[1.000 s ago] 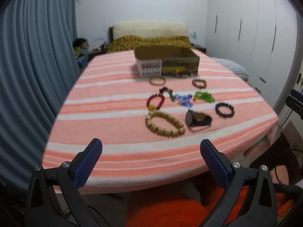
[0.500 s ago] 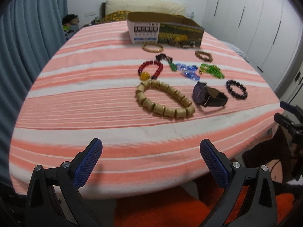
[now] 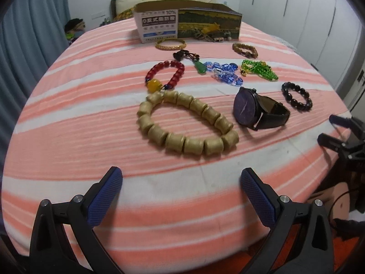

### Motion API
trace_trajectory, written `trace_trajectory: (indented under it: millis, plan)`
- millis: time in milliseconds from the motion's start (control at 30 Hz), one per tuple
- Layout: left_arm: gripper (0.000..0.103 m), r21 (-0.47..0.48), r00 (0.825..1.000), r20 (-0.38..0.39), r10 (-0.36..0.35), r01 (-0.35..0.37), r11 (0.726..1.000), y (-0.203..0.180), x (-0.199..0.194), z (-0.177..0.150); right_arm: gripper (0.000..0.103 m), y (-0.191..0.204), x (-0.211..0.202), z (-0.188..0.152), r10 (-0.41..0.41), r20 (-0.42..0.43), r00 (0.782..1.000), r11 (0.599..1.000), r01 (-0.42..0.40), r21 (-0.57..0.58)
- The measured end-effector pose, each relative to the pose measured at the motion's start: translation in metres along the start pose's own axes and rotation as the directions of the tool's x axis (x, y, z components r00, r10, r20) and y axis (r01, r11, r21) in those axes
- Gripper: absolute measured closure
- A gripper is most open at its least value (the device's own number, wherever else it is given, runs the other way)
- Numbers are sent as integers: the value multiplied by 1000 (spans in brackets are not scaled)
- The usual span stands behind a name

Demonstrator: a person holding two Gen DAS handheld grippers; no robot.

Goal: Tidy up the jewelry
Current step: 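Grasp the wooden-bead bracelet with the left tool while the right grasps the black-bead bracelet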

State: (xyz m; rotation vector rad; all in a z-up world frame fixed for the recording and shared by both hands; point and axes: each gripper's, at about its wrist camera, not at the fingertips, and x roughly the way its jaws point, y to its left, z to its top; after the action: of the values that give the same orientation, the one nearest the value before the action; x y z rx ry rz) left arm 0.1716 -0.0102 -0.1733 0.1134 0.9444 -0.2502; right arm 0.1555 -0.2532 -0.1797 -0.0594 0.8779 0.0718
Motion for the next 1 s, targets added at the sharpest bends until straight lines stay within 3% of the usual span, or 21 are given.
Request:
trace_trajectory:
  millis: [367,633,700,767,833,933,1000]
  plan:
    - [0,-21,999,-26,23,-24,999,2,26,36,0,0,27,34,0,-52,999,1000,0,-15]
    - [2,-40,999,-4,34,-34,999,14,30,42,0,2,40,51,-1,-77,997,1000,-1,-24]
    - [11,-47,999,13,37,-36,998,18,30,45,0,3,43,54,1,-71,997,1000,-3,-25]
    - [32,-55,999,36,40,-38,998,23,27,45,0,3,44,55,2,-62,998,1000,-3,-20]
    - [44,-60,998,45,34,-31,998,29,25,46,2,4,44,56,1,-52,999,1000,-2,-18]
    - [65,-72,998,60,31,-27,997,36,23,45,9,5,43,55,4,-34,999,1000,-4,-21]
    - [75,-92,997,71,12,-6,996,41,21,43,19,7,40,54,7,-16,1000,1000,-7,-25]
